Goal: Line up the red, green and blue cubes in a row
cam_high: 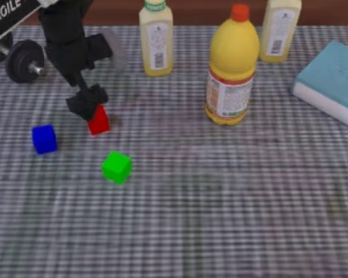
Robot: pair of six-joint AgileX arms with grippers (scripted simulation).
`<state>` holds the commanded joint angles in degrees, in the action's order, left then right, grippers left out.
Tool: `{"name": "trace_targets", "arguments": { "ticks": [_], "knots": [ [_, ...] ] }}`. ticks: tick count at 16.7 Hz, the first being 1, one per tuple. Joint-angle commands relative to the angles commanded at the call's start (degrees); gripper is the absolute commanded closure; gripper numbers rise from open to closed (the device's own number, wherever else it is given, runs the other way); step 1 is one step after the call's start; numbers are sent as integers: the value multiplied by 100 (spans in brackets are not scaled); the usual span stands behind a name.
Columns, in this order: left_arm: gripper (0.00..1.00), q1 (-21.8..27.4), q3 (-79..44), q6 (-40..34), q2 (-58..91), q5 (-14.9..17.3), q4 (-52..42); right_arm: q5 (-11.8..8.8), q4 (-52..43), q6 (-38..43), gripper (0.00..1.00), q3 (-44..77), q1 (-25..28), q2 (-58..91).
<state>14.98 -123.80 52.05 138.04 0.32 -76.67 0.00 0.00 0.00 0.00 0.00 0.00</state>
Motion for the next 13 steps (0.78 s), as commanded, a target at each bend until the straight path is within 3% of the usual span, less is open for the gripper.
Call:
{"name": "trace_targets", "arguments": {
  "ticks": [9,13],
  "knots": [
    [0,-4,-387,131,236,0,-49,0,0,0,0,0,0,0],
    [0,15,152,141,365,2,602,0,0,0,0,0,0,0]
  ]
}}
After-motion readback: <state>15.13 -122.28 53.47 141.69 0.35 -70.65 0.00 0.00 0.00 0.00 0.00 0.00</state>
